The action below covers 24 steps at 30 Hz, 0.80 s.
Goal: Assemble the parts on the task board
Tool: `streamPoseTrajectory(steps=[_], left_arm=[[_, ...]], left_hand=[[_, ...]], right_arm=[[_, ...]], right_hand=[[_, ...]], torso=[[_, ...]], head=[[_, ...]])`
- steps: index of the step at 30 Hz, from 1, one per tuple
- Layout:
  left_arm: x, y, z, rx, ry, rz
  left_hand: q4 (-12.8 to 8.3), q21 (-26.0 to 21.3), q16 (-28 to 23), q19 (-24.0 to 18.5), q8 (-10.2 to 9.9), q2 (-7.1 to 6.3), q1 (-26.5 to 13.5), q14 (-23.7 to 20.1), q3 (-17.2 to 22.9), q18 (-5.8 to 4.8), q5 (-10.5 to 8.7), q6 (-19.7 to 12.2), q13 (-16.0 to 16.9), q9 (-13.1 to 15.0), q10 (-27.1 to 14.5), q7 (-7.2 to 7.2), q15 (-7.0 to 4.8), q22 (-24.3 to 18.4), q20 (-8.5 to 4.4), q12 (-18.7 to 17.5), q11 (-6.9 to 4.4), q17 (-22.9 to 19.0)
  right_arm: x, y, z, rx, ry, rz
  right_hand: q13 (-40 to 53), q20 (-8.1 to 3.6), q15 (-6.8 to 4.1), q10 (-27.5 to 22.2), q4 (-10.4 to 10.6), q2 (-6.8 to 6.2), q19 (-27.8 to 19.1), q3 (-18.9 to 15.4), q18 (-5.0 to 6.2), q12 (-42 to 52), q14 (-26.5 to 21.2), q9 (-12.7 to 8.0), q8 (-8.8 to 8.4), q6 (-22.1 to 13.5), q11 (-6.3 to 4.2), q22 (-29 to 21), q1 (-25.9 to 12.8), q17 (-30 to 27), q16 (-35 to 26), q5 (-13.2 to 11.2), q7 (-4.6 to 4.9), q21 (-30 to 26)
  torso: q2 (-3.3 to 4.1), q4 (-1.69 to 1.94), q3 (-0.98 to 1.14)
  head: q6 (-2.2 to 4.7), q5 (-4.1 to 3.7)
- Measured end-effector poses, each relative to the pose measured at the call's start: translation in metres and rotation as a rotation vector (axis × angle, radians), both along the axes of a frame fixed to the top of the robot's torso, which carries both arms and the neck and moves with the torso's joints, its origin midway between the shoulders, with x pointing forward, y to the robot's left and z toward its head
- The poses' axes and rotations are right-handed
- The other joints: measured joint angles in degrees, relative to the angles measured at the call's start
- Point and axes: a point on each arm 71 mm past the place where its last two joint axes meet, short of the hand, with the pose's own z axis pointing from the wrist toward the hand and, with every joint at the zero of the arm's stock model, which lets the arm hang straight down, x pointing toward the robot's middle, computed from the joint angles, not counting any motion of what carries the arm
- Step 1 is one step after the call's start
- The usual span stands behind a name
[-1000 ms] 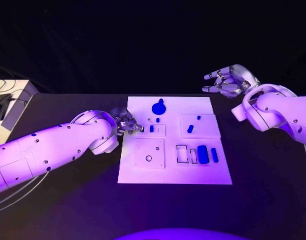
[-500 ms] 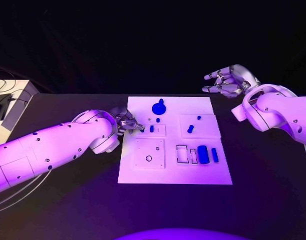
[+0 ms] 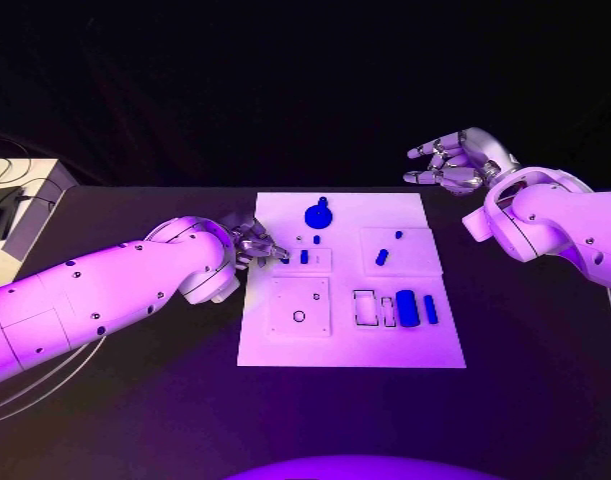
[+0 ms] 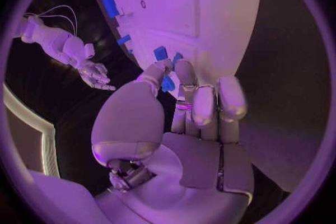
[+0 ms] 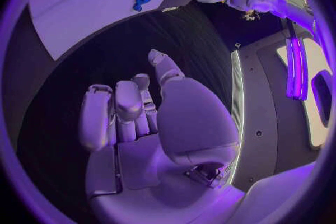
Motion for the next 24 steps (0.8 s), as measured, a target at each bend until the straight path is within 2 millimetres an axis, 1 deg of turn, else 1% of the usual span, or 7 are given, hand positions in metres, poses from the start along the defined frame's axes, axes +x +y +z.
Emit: streamPoseTrajectory(steps=[3,4,5,8,10,17,24], left_arm=[[0.0002,-0.0003,0.0007,-0.001,0.0,-0.002],[0.0003,-0.0004,0.0009,-0.001,0.0,-0.002],[0.0003,-0.0006,0.001,-0.001,0.0,-0.003],[0.0004,-0.0009,0.0013,-0.002,0.0,-0.003],[0.0006,-0.0012,0.0013,-0.003,0.0,-0.004],[0.0013,-0.0033,0.0018,-0.004,-0.002,-0.005],[0.0009,-0.0081,0.0018,-0.006,-0.002,-0.015]], left_hand=[[-0.6,0.0,0.0,0.2,-0.2,0.56,0.6,0.0,-1.2,0.0,-2.93,0.1,-0.1,-0.3,0.2,0.08,0.0,0.0,0.21,0.0,-0.02,0.0],[-0.7,0.0,0.0,0.2,-0.2,0.63,0.6,0.0,-1.5,0.01,-3.59,0.3,-0.1,-0.4,0.3,-0.08,0.0,0.0,0.21,0.0,-0.09,0.0],[-0.8,0.0,0.0,0.2,-0.5,1.19,0.5,0.0,-2.2,0.01,-3.97,0.3,-0.1,-0.5,0.3,-0.08,0.0,0.0,0.21,0.0,-0.09,0.0],[-1.3,0.0,0.0,0.2,-0.7,1.39,0.6,0.0,-2.8,0.0,-4.08,0.4,-0.1,-0.8,0.4,-0.08,0.0,0.0,0.21,0.0,-0.01,0.0],[-1.1,0.2,0.0,0.2,-0.7,2.0,0.7,0.0,-3.0,0.0,-4.1,0.5,-0.1,-0.8,0.5,-0.18,0.0,0.1,0.21,0.0,0.07,0.0],[-1.2,0.5,0.2,0.4,-0.7,2.01,0.7,0.0,-3.1,0.0,-4.23,0.5,-0.1,-0.8,0.6,-0.16,0.0,0.2,-0.01,0.0,0.03,0.2],[0.5,0.7,0.5,0.6,-0.7,2.01,0.7,0.2,-1.4,-0.01,-4.16,0.9,-0.2,-0.4,0.8,-0.13,0.18,0.2,0.19,0.0,0.24,0.5]], right_arm=[[0.0,0.0002,0.0,0.0,0.0,0.0],[0.0,0.0002,0.0,0.0,0.0,0.0],[0.0,0.0002,0.0,0.0,0.0,0.001],[0.0,0.0003,0.0,0.0,0.0,0.001],[0.0001,0.0005,0.0,0.0,0.0,0.001],[0.0002,0.001,-0.0002,0.001,0.001,0.002],[0.0003,0.0012,-0.0003,0.001,0.001,0.002]], right_hand=[[0.0,0.0,0.0,0.0,0.0,0.0,0.0,0.0,0.0,0.0,0.0,0.0,0.0,0.0,0.0,0.0,0.0,0.0,0.0,0.0,-0.04,0.0],[0.0,0.0,0.0,0.0,0.0,0.0,0.0,0.0,0.0,0.0,0.0,0.0,0.0,0.0,0.01,0.0,0.0,0.0,0.0,0.0,-0.04,0.0],[0.0,0.0,0.0,0.0,0.0,0.0,0.0,0.0,0.0,0.0,0.0,0.0,0.0,0.0,-0.01,0.0,0.0,0.0,0.0,0.0,-0.05,0.0],[0.0,0.0,0.0,-0.1,0.0,0.0,0.0,0.0,0.0,0.0,0.0,0.0,0.0,0.0,-0.13,0.0,0.0,0.0,0.0,0.0,-0.05,0.0],[0.0,0.0,0.0,-0.1,0.0,0.0,0.0,0.0,0.0,0.0,0.0,0.0,0.0,0.0,-0.14,0.0,0.0,0.0,0.0,0.0,-0.05,0.0],[0.0,0.0,0.0,-0.1,0.0,0.0,0.0,0.0,0.0,0.0,0.0,0.0,0.0,0.0,-0.14,0.0,0.0,0.0,0.0,0.0,-0.07,0.0],[0.0,0.0,0.0,-0.1,0.0,0.0,0.0,0.0,0.0,0.0,0.0,0.0,0.0,0.0,-0.13,0.0,0.0,0.0,0.0,0.0,-0.15,0.0]], torso=[[0.0,-0.02,0.0],[0.0,-0.02,0.0],[0.0,-0.02,0.0],[0.0,-0.02,0.01],[0.0,-0.01,0.01],[-0.01,-0.01,0.01],[-0.03,-0.02,0.01]], head=[[-0.01,0.09],[-0.01,0.11],[-0.01,0.13],[-0.01,0.14],[-0.01,0.13],[0.05,0.08],[0.06,0.05]])
